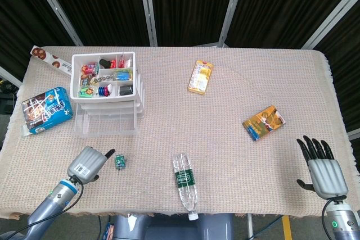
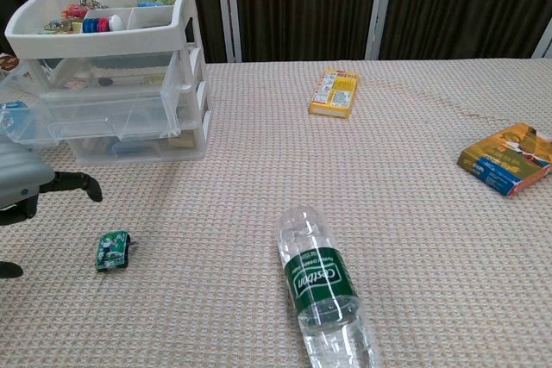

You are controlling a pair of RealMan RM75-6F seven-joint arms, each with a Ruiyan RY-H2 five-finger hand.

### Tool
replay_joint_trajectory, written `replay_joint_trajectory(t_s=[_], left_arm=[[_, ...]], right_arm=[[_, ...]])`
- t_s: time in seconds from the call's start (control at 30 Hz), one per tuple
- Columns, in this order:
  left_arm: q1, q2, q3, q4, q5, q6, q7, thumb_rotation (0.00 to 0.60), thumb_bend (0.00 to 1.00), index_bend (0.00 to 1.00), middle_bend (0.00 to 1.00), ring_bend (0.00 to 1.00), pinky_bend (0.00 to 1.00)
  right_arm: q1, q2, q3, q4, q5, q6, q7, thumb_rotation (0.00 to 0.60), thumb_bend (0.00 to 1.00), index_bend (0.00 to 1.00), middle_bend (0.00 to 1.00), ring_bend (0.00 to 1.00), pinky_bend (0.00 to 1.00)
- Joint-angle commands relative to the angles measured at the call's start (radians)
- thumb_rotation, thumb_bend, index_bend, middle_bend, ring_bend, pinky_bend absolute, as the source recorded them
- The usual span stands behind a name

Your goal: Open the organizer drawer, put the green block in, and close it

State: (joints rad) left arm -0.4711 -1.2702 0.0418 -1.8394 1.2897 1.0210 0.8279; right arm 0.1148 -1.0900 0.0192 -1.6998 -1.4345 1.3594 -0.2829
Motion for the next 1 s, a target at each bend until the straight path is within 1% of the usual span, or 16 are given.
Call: replay_joint_trajectory(t_s=[0.03,0.2,0.67,0.83,0.9,0.97,1.0], left_arm=[[-0.038,-0.052,-0.024,0.023,-0.068,-0.031,0.072,0.6,0.14,0.2,0.98,0.85,0.66],[-0.062,-0.106,-0.03,0.059,-0.092,-0.036,0.108,0.6,0.14,0.22,0.98,0.85,0.66],[-0.108,-0.195,-0.033,0.13,-0.137,-0.047,0.146,0.6,0.16,0.27,0.98,0.85,0.66],[-0.119,-0.217,-0.031,0.148,-0.166,-0.04,0.158,0.6,0.24,0.34,0.98,0.85,0.66],[-0.122,-0.221,-0.029,0.152,-0.176,-0.041,0.16,0.6,0.31,0.41,0.98,0.85,0.66],[-0.123,-0.226,-0.028,0.152,-0.185,-0.041,0.153,0.6,0.42,0.53,0.98,0.85,0.66],[-0.123,-0.227,-0.027,0.151,-0.188,-0.041,0.149,0.6,0.45,0.56,0.98,0.85,0.66]], right_arm=[[0.0,0.0,0.0,0.001,-0.001,0.0,0.001,0.6,0.0,0.05,0.0,0.0,0.0],[0.0,0.0,0.001,0.001,-0.001,0.002,0.003,0.6,0.0,0.05,0.0,0.0,0.0],[0.0,0.002,0.001,0.002,-0.002,0.002,0.011,0.6,0.0,0.05,0.0,0.0,0.0],[-0.001,0.002,0.001,0.002,-0.003,0.003,0.014,0.6,0.0,0.05,0.0,0.0,0.0],[-0.001,0.002,0.001,0.002,-0.003,0.003,0.014,0.6,0.0,0.05,0.0,0.0,0.0],[-0.001,0.002,0.001,0.002,-0.003,0.004,0.015,0.6,0.0,0.05,0.0,0.0,0.0],[-0.001,0.002,0.001,0.003,-0.003,0.005,0.015,0.6,0.0,0.05,0.0,0.0,0.0]])
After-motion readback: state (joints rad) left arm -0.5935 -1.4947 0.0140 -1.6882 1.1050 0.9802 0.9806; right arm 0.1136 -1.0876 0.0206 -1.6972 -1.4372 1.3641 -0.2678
